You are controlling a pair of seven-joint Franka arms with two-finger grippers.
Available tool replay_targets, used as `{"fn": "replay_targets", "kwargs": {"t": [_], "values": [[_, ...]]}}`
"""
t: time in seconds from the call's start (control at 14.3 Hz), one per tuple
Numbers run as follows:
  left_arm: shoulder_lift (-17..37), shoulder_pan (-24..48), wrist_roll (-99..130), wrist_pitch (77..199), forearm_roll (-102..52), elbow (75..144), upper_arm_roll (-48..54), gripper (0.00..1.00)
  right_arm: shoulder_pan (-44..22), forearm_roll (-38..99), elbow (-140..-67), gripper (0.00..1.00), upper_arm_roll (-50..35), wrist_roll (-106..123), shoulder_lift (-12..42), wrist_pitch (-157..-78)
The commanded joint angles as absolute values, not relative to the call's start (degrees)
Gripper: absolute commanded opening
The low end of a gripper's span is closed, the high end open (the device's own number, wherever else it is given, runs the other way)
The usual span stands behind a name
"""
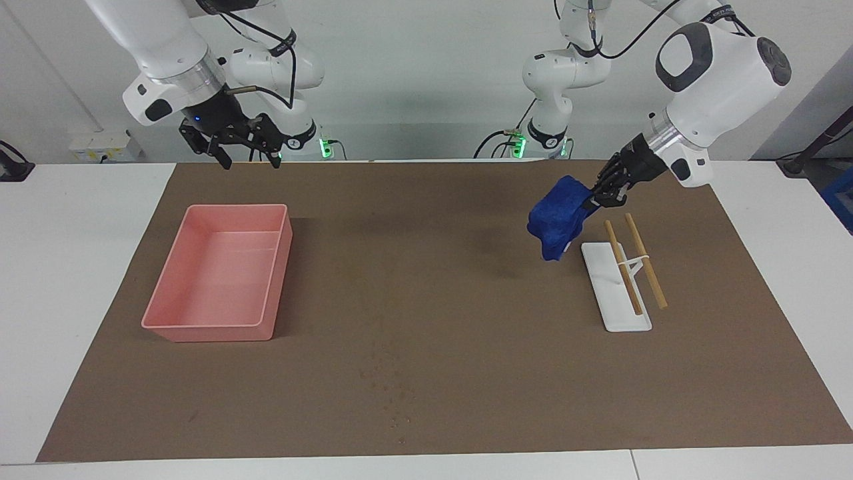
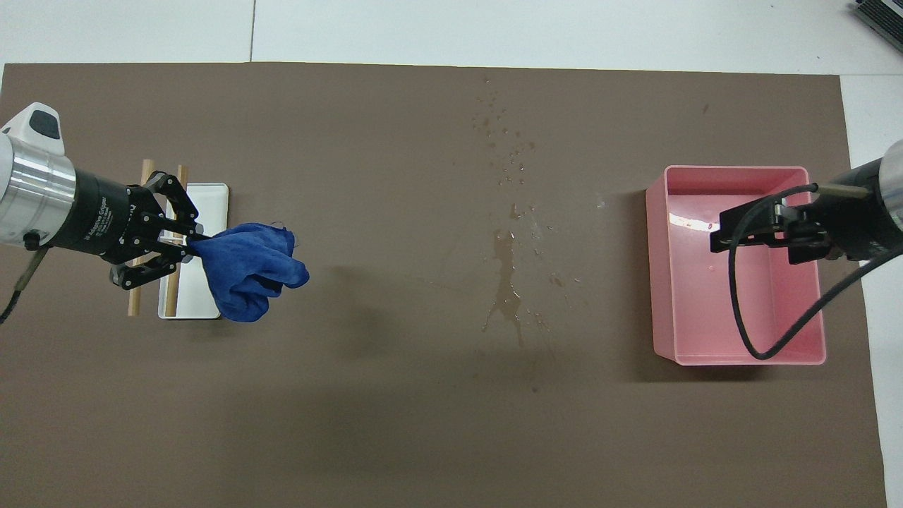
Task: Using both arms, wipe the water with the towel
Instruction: 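Lift the towel with the left gripper while the right gripper approaches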
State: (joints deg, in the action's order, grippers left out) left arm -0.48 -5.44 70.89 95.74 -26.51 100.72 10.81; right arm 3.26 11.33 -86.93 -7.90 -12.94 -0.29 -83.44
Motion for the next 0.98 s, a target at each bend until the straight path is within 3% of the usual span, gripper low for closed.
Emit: {"fn": "replay_targets", "kwargs": {"t": [0.0, 0.7, 0.91], "values": [[-1.4, -5.3, 81.8, 96.8, -32.4, 101.0, 12.4, 0.00, 1.2, 14.1, -87.7, 1.00, -8.3, -19.1, -1.2, -83.8], [-2.3, 1.0, 102.3, 104.3, -42.2, 101.3, 14.5, 0.00, -10.4, 19.2, -88.0, 1.00, -8.3, -75.3, -1.3, -89.1], [-2.5, 2.3, 107.3, 108.3, -44.5, 101.6, 14.6, 0.00, -15.3, 21.7, -88.9, 1.00, -8.6, -83.2, -1.2, -94.7]]}}
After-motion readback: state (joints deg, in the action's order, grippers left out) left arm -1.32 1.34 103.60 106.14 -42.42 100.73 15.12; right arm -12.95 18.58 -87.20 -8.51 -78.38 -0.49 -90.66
